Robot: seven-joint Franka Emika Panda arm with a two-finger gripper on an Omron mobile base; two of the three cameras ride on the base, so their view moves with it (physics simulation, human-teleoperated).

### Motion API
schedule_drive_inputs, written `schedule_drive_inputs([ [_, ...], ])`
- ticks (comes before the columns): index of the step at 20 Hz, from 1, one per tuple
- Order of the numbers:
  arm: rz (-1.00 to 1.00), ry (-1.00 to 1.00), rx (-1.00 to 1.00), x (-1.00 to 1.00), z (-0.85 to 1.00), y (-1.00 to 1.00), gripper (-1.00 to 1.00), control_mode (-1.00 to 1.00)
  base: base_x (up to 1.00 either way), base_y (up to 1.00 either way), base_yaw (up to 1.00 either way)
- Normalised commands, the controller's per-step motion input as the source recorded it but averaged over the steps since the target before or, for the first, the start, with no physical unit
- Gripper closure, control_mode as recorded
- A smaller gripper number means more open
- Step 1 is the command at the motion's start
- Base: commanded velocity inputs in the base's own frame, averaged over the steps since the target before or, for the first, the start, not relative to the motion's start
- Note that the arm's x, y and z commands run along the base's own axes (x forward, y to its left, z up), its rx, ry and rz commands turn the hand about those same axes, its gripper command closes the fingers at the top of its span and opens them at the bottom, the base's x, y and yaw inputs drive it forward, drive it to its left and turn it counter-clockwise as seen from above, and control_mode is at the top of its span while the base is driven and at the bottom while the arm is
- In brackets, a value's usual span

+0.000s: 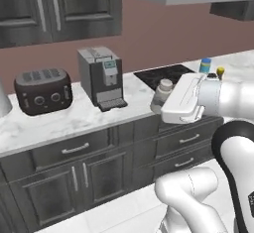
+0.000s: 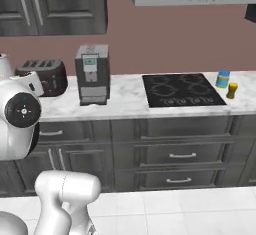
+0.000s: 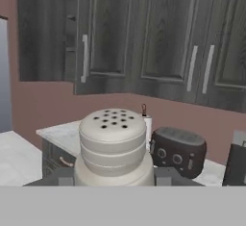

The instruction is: Collect the turmeric, mayonnaise, and shaker from the cabinet and place them next to the stove.

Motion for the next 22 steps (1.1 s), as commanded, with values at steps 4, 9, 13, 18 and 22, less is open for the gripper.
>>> schedule_drive_inputs([
  [4, 0.0, 0.0, 0.0, 0.0, 0.0, 0.0, 1.0, 1.0, 0.54, -0.98, -0.01],
  [9, 0.0, 0.0, 0.0, 0.0, 0.0, 0.0, 1.0, 1.0, 0.66, -0.88, 0.0],
  [13, 0.0, 0.0, 0.0, 0.0, 0.0, 0.0, 1.0, 1.0, 0.74, -0.77, 0.0],
  [18, 0.0, 0.0, 0.0, 0.0, 0.0, 0.0, 1.0, 1.0, 0.87, -0.53, 0.0],
  [22, 0.0, 0.0, 0.0, 0.0, 0.0, 0.0, 1.0, 1.0, 0.93, -0.16, 0.01],
])
